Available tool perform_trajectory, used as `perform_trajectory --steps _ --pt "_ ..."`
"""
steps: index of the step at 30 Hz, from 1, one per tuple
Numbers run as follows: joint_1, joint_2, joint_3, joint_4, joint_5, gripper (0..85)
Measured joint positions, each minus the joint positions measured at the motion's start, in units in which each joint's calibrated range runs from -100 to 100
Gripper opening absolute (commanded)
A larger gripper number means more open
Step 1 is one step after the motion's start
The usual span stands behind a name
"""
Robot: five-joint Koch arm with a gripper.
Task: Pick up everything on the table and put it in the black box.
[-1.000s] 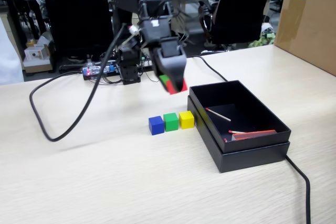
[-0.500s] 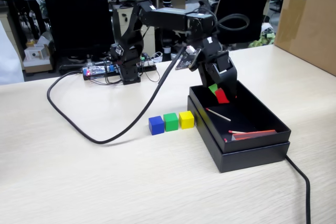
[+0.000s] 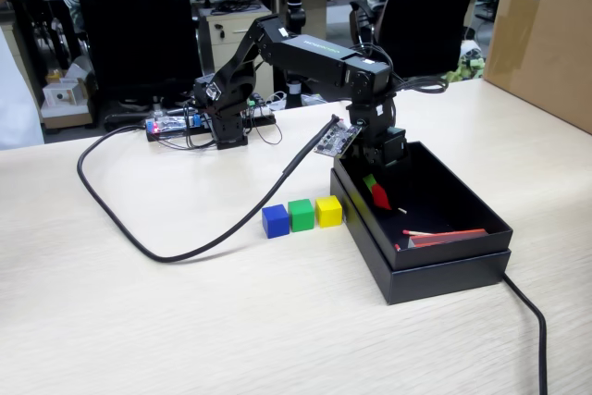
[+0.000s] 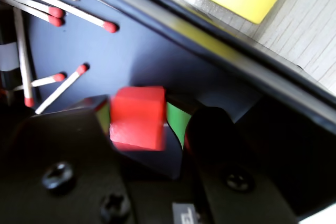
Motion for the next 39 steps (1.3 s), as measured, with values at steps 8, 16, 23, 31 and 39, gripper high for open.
perform_trajectory --steps 8,16,23,31,39 --pt "0.0 -6.9 -0.1 -1.5 0.6 36.4" --pt "-1.8 -33.7 -3.7 -2.1 0.7 44.3" --pt "-7.7 -50.4 -17.6 -2.1 0.6 47.5" --pt "-13.3 -56.6 -37.2 -2.0 0.3 50.9" --pt "-15.0 -53.6 -43.2 -1.6 -0.2 51.1"
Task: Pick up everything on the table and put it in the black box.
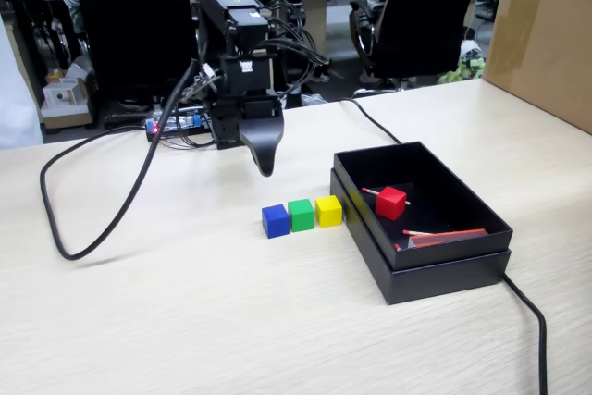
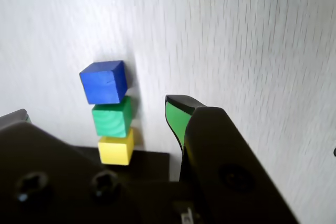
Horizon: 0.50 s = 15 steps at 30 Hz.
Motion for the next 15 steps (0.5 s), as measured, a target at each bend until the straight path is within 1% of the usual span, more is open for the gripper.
perform_trajectory --steps 5,10,13,15 --pt "-0.1 8.7 0.7 0.2 0.0 50.7" --pt "0.0 19.0 7.5 0.3 -0.1 50.5" --pt "0.0 25.9 10.6 0.3 -0.8 50.3" --pt "0.0 26.9 10.8 0.3 -0.9 50.1"
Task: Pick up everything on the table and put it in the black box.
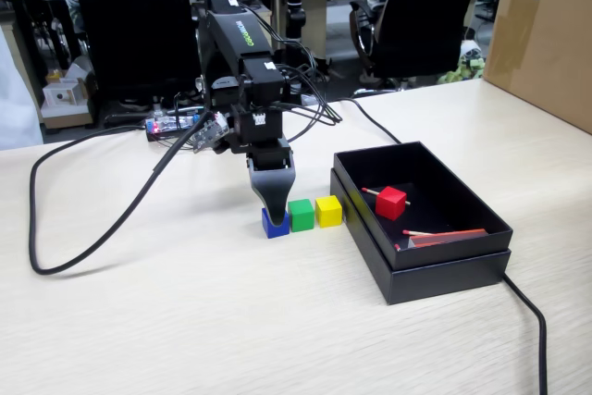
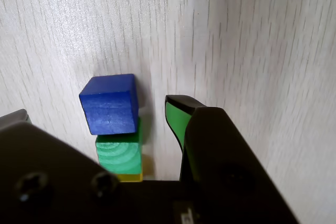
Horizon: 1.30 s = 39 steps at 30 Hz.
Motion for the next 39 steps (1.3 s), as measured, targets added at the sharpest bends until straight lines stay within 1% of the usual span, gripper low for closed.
perform_trajectory --steps 4,8,12,15,18,19,20,24,27,28,29,30,31,32,33,34,35,36,37,38,39 --pt "0.0 5.0 2.4 0.5 -1.0 49.6" --pt "0.1 7.4 3.5 0.5 -1.8 46.7" --pt "0.2 8.8 3.8 0.6 -2.3 37.0" --pt "0.0 9.3 3.9 0.6 -2.5 27.4" --pt "0.0 9.4 3.8 0.6 -2.6 14.0" --pt "0.0 9.4 3.9 0.6 -2.6 7.2" --pt "0.0 9.4 4.3 0.7 -2.8 4.5" --pt "-0.4 9.2 5.7 0.7 -2.9 4.5" --pt "-0.6 3.0 6.2 0.7 -3.5 4.5" --pt "-0.3 -6.1 7.2 0.7 -3.8 4.5" --pt "-0.3 -6.2 7.4 0.6 -3.8 4.5" --pt "1.8 -12.3 12.6 0.6 -4.0 4.5" --pt "2.9 -13.7 15.6 0.2 -4.0 4.5" --pt "5.8 -14.2 20.5 -0.4 -4.0 4.5" --pt "7.2 -13.9 22.8 -0.5 -4.0 4.7" --pt "7.4 -13.9 23.3 -0.6 -3.9 4.7" --pt "10.5 -10.5 29.7 -1.9 -3.5 4.7" --pt "12.6 -6.7 32.1 -3.0 -3.0 4.7" --pt "12.7 -6.6 32.1 -3.0 -3.0 4.7" --pt "14.0 -0.8 35.1 -3.3 -2.7 4.8" --pt "14.0 -0.5 35.2 -3.3 -2.7 4.9"
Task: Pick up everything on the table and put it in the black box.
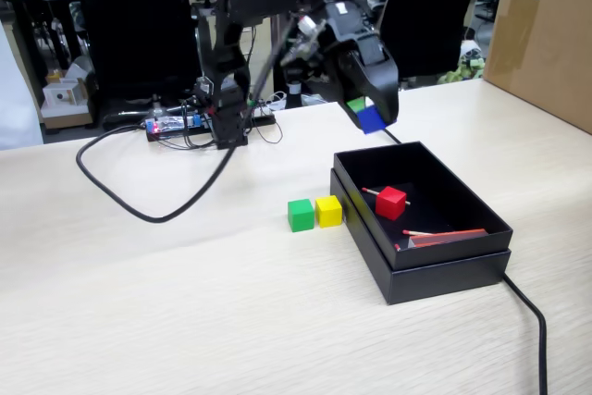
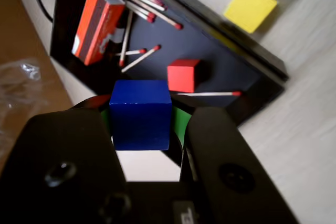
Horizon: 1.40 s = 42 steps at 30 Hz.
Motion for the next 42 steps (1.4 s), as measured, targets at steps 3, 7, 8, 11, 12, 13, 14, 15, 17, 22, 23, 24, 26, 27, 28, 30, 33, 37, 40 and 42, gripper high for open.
perform_trajectory --steps 3,7,8,11,12,13,14,15,17,22,23,24,26,27,28,30,33,37,40,42 --pt "1.4 9.2 5.2 -1.1 0.7 5.7" --pt "1.9 17.5 5.3 -1.2 1.3 5.7" --pt "1.9 18.8 5.4 -1.2 1.4 5.7" --pt "1.9 21.7 5.4 -1.9 1.8 12.2" --pt "1.9 22.7 5.4 -2.2 1.8 12.6" --pt "1.9 23.3 5.5 -2.6 1.8 12.6" --pt "1.9 23.7 5.5 -3.0 1.8 12.6" --pt "1.9 24.1 5.5 -3.3 1.8 12.8" --pt "1.9 24.9 5.5 -3.6 1.8 12.9" --pt "1.9 26.1 5.5 -4.3 2.0 26.9" --pt "1.9 26.5 5.5 -4.7 2.1 28.2" --pt "1.9 26.8 5.5 -5.0 2.1 28.2" --pt "1.9 27.1 5.5 -5.3 2.3 33.6" --pt "1.9 27.1 5.5 -5.3 2.3 37.4" --pt "1.9 27.1 5.5 -5.3 2.4 40.8" --pt "1.9 26.9 5.6 -5.3 2.5 40.8" --pt "1.9 26.4 5.6 -5.3 2.8 41.0" --pt "1.6 19.7 10.1 -5.6 3.5 40.8" --pt "0.2 10.0 11.1 -5.7 3.9 40.8" --pt "-1.7 2.6 6.5 -5.8 3.8 46.7"
